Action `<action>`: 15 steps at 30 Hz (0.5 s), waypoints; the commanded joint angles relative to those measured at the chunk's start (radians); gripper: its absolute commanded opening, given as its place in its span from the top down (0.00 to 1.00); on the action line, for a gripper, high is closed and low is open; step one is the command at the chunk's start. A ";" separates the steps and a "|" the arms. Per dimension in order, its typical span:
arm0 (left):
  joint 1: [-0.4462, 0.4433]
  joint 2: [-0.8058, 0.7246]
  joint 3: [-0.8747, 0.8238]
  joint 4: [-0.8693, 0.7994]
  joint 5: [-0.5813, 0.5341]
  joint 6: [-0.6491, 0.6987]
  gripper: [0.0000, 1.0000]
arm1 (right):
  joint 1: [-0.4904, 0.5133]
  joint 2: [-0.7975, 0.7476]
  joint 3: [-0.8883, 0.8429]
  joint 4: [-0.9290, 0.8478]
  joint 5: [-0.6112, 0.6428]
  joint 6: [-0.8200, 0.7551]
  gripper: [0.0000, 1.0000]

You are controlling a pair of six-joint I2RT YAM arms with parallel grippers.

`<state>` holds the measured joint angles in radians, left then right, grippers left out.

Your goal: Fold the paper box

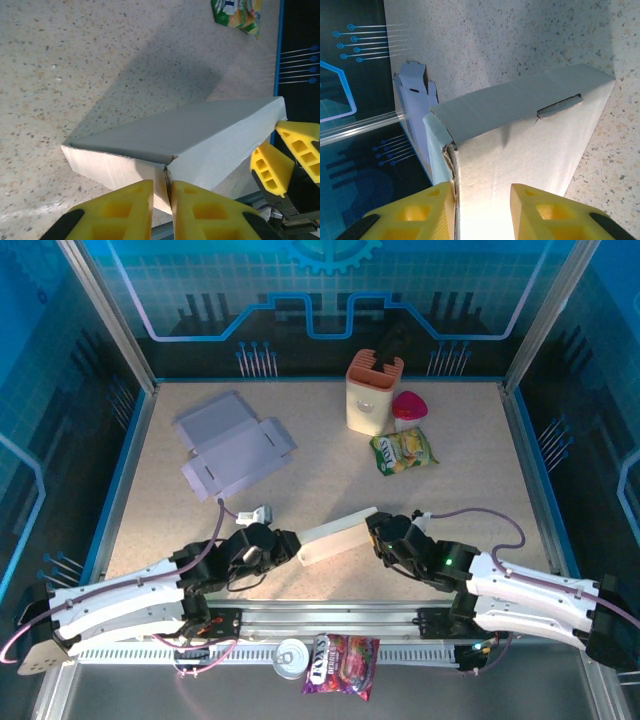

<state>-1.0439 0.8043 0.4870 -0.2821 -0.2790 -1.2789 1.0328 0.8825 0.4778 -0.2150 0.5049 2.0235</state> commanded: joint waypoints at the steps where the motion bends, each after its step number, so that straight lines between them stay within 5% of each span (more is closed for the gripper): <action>1: -0.004 0.047 -0.066 -0.021 0.045 -0.007 0.85 | 0.002 0.013 -0.012 -0.144 -0.032 -0.005 0.67; 5: -0.004 0.056 -0.046 -0.029 0.042 0.009 0.88 | 0.009 0.004 0.035 -0.199 -0.007 -0.036 0.62; 15: -0.007 0.087 -0.004 -0.028 0.032 0.039 0.90 | 0.056 0.099 0.283 -0.360 0.025 -0.066 0.30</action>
<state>-1.0439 0.8574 0.4904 -0.2062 -0.2749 -1.2728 1.0760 0.9550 0.7124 -0.4938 0.5148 1.9572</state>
